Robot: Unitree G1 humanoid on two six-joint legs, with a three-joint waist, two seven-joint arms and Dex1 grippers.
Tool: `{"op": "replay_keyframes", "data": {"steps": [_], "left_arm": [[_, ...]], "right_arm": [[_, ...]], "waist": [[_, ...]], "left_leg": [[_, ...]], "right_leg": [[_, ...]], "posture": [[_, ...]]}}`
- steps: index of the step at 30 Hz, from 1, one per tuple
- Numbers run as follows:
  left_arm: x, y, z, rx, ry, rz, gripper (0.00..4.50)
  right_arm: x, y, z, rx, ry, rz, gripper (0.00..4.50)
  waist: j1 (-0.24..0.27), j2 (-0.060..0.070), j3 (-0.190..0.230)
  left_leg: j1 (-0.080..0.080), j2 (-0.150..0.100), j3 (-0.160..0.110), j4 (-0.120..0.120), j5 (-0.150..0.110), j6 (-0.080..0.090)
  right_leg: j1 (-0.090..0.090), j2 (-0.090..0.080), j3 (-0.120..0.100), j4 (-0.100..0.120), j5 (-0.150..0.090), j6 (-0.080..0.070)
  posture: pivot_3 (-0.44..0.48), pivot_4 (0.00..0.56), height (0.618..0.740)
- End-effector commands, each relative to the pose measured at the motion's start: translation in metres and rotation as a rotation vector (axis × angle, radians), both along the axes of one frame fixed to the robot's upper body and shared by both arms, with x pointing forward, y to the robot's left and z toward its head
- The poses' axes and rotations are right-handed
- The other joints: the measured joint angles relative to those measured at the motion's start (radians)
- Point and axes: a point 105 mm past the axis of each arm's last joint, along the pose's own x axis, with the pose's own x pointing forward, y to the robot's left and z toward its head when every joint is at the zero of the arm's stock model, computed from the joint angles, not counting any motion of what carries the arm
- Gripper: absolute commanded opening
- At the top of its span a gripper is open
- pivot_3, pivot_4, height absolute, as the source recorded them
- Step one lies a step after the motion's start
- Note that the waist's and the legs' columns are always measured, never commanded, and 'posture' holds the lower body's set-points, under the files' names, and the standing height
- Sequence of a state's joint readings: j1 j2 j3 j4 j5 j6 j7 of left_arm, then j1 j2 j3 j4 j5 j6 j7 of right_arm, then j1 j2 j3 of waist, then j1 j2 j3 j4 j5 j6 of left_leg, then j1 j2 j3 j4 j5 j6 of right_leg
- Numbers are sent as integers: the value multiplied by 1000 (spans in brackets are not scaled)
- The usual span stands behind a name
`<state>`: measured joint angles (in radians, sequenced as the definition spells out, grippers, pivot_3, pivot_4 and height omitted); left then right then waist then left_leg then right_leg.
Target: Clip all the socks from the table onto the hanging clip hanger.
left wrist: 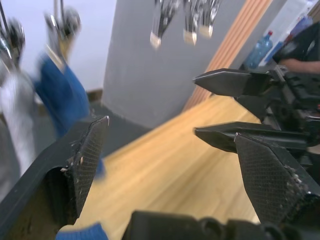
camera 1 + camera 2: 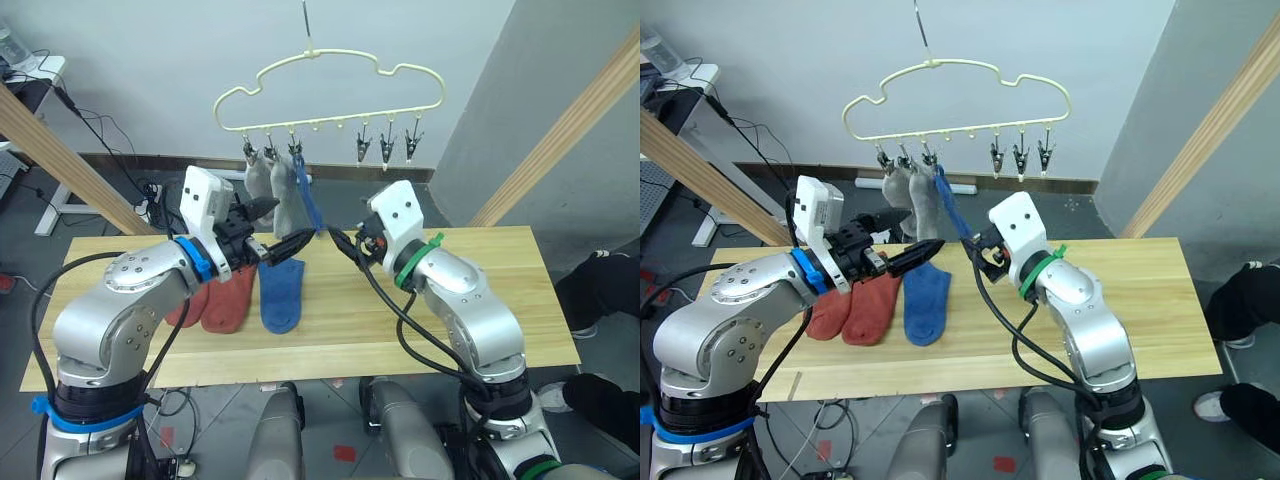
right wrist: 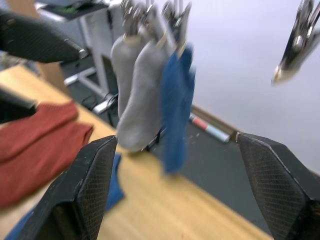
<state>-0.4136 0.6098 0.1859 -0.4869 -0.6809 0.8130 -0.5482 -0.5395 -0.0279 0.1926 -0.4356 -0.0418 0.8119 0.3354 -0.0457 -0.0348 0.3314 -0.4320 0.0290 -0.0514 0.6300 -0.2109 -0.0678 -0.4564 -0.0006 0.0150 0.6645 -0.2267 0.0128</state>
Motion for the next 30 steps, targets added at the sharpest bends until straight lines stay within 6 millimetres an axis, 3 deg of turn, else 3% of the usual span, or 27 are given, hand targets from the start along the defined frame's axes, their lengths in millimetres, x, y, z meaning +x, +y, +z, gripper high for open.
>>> {"op": "replay_keyframes", "data": {"steps": [1, 5, 11, 14, 16, 20, 30], "left_arm": [[-16, 2, 39, -43, -162, -27, 4500], [-27, 7, 45, -52, -177, -53, 4500], [-19, 18, 20, 65, -166, 86, 4500], [-21, 20, 29, -106, -231, 136, 4500], [-27, 14, 17, -127, -111, 56, 4500], [-37, 12, 24, -125, -175, -34, 4500], [-28, 25, 19, -81, -234, -50, 4500]], "right_arm": [[8, -6, 22, 84, -77, -95, 3432], [14, -6, 29, 64, -127, -133, 2115], [19, -5, 32, 68, -148, -159, 2115], [19, -4, 32, 63, -160, -156, 2115], [20, -4, 33, 63, -162, -159, 2115], [23, -5, 35, 77, -159, -174, 2115], [39, -8, 42, 100, -185, -254, 2115]], "waist": [[2, 0, 0], [7, 0, 0], [16, 0, 0], [20, -1, -1], [20, -3, -2], [19, -3, -2], [19, -3, -2]], "left_leg": [[0, 0, 0, 0, 0, 0], [0, 0, 0, 0, 0, 0], [0, 1, -1, 0, 0, 0], [0, 0, -1, 0, 0, 0], [-1, 0, -1, 1, 0, 0], [-1, 1, -2, 1, 0, 0], [0, 1, -1, 1, 1, 1]], "right_leg": [[0, 0, 0, 0, 0, 0], [0, 0, -1, 0, 0, 0], [0, 0, -1, 0, 0, 0], [0, 0, -1, 0, 0, 0], [0, 0, -1, 0, 1, -2], [0, 0, -1, 0, 1, -2], [0, 0, -2, 1, 2, -3]], "posture": [[9, 323, 740], [23, 314, 740], [49, 304, 740], [48, 296, 740], [49, 295, 740], [54, 290, 740], [52, 299, 740]]}}
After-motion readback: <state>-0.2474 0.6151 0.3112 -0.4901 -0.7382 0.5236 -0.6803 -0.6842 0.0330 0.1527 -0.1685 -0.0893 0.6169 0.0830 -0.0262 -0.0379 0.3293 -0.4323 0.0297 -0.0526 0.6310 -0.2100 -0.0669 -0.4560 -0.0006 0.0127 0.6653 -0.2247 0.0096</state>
